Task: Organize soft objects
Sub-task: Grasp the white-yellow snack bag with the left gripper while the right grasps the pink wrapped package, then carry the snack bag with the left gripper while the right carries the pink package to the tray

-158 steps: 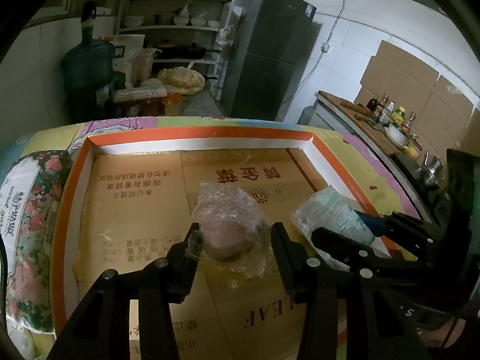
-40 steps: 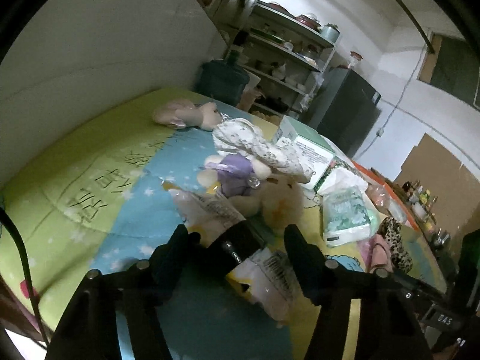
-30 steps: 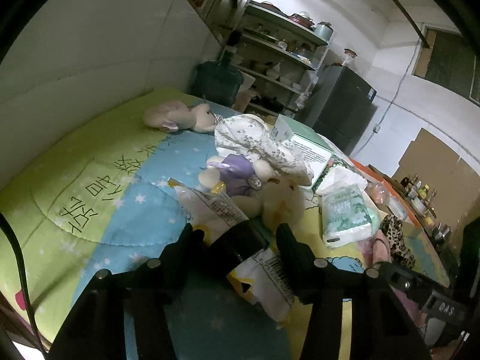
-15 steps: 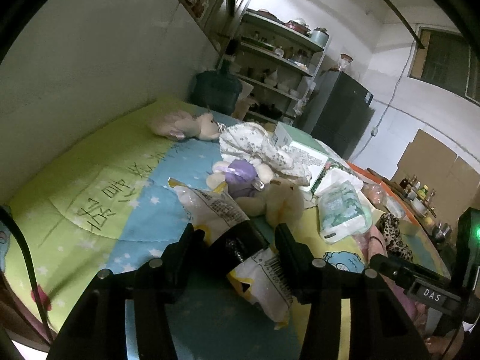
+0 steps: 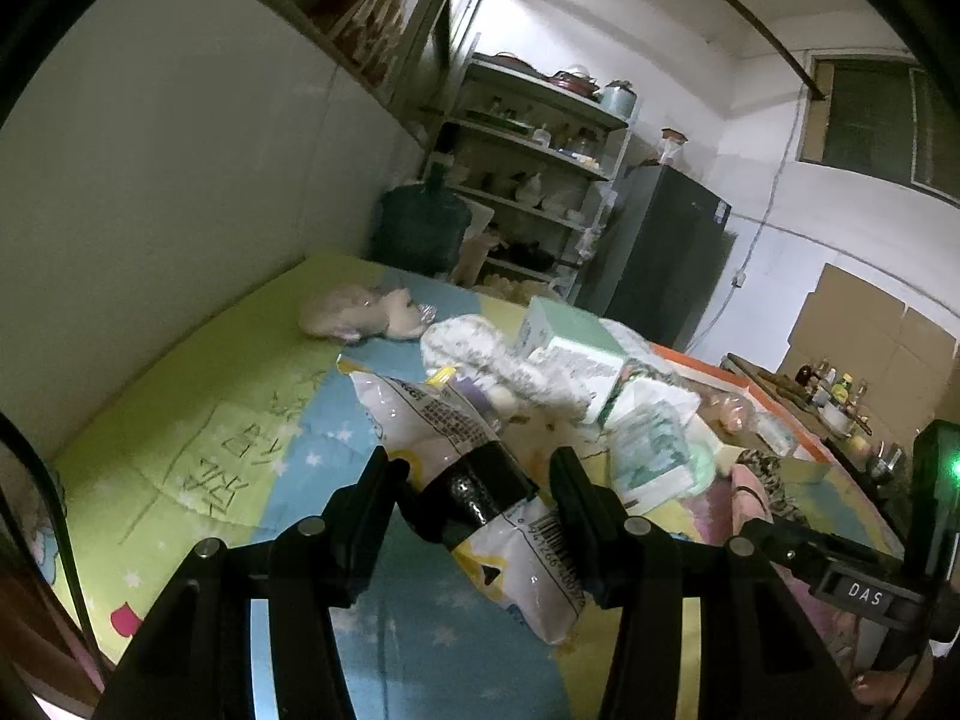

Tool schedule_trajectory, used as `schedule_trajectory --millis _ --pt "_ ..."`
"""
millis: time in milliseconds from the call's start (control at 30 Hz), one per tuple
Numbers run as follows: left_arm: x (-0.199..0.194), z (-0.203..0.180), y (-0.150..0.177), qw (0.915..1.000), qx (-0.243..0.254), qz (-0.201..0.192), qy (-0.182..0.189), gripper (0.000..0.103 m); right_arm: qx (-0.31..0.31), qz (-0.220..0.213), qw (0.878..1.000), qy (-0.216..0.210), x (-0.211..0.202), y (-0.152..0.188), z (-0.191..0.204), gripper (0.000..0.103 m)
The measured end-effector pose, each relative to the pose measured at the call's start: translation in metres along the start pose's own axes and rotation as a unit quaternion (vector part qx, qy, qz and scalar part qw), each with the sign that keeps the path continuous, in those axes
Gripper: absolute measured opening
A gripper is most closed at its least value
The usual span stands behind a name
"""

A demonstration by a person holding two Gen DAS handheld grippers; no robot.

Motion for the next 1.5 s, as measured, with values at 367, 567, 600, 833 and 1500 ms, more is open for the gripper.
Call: schedule_trajectory --millis 367,567,600,833,1500 --pt "-0.001 -0.044 -0.022 0.9983 0.038 -0.009 0.043 0.052 -0.025 -0.049 0.999 0.003 -0.028 -0.030 0.000 0.052" --pt "0.007 -0.079 -0.032 0.9957 0.055 -0.007 0.075 0.052 -0.028 -0.068 0.997 0.015 -0.041 -0.043 -0.016 0.052" --pt "0.009 -0.086 -0.033 0.9952 0.058 -0.006 0.078 0.052 -0.028 -0.072 0.997 0.018 -0.044 -0.045 -0.020 0.052" --pt "0.023 -0.126 -0.037 0.9916 0.079 0.004 0.102 0.052 -0.019 -0.089 0.995 0.036 -0.056 -0.055 -0.047 0.052" --pt "0.080 -0.218 -0.036 0.9833 0.108 0.045 0.139 0.052 -0.014 -0.116 0.989 0.086 -0.074 -0.080 -0.127 0.052"
Point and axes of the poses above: each gripper's, at about its wrist camera, not at the fingertips, and x roughly the way its jaws point, z to its left, y to its underside, the point moved 7 cm from there along x, roughly the way its jaws point, and after that the axes turned 6 degrees about -x, right-handed, at the moved point
